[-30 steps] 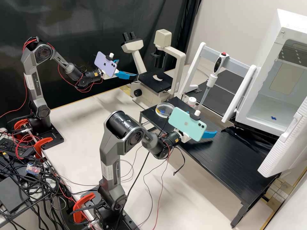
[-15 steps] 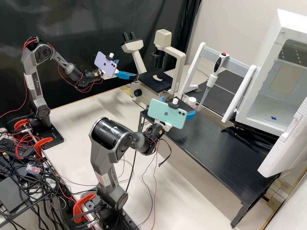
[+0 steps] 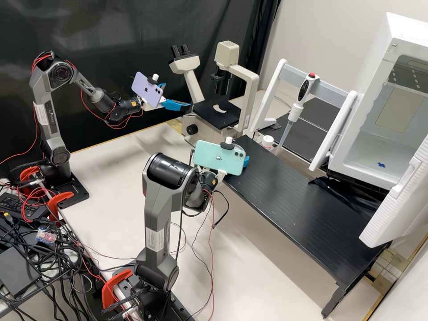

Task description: Move the petri dish to the incubator

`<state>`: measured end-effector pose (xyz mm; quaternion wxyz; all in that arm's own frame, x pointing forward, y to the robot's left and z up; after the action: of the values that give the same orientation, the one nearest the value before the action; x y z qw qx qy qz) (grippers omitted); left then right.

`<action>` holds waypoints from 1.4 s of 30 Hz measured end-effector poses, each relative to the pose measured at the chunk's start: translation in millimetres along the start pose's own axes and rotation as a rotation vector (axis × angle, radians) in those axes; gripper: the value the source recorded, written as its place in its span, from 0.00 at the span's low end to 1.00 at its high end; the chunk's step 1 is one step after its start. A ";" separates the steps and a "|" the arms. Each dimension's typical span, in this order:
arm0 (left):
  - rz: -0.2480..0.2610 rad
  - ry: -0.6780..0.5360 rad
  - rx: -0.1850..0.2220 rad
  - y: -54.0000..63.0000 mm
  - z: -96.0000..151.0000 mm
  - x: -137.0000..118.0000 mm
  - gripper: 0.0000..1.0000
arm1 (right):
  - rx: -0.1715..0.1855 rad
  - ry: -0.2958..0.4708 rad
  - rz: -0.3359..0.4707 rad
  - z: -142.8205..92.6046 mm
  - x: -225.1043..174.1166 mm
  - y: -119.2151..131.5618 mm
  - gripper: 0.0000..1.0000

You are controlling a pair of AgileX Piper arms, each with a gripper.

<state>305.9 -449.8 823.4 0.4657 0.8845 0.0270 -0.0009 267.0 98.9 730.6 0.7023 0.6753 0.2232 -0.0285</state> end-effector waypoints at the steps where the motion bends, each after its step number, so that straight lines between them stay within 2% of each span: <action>1: 0.000 0.000 0.000 0.0 0.0 0.0 1.00 | 0.000 0.001 0.001 0.4 1.4 -0.3 1.00; 2: 0.000 0.000 0.000 0.0 0.0 0.0 1.00 | 0.006 0.002 0.004 1.6 2.7 -0.5 0.00; 8: 0.000 0.000 0.000 0.0 0.0 0.0 1.00 | 0.046 -0.012 0.010 11.9 5.6 -0.5 0.00; 11: 0.000 0.000 0.000 0.0 0.0 0.0 1.00 | 0.046 -0.009 0.006 13.3 5.3 0.9 0.00; 14: 0.000 0.000 0.000 0.0 0.0 0.0 1.00 | 0.063 -0.015 0.011 16.0 4.9 3.4 0.00; 21: 0.000 0.000 0.000 0.0 0.0 0.0 1.00 | 0.063 -0.017 0.014 16.8 4.8 4.1 0.00; 22: 0.000 0.000 0.000 0.0 0.0 0.0 1.00 | 0.063 -0.016 0.016 16.4 4.7 4.6 1.00; 25: 0.000 0.000 0.000 0.0 0.0 0.0 1.00 | 0.051 -0.008 0.024 14.1 3.7 6.8 1.00; 28: 0.000 0.000 0.000 0.0 0.0 0.0 1.00 | -0.011 0.003 0.037 9.8 0.6 10.9 1.00; 30: 0.000 0.000 0.000 0.0 0.0 0.0 1.00 | -0.037 0.000 0.031 8.5 -1.5 10.5 1.00; 35: 0.000 0.000 0.000 0.0 0.0 0.0 1.00 | -0.077 0.004 0.021 2.2 -4.5 9.6 1.00; 39: 0.000 0.000 0.000 0.0 0.0 0.0 1.00 | -0.093 0.018 0.018 -1.8 -5.6 10.1 1.00; 42: 0.000 0.000 0.000 0.0 0.0 0.0 1.00 | -0.081 0.017 0.014 -1.7 -5.6 9.7 1.00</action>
<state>305.9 -449.8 823.4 0.4657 0.8845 0.0270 -0.0009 264.8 99.8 741.7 0.7273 0.6482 0.2255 -0.0090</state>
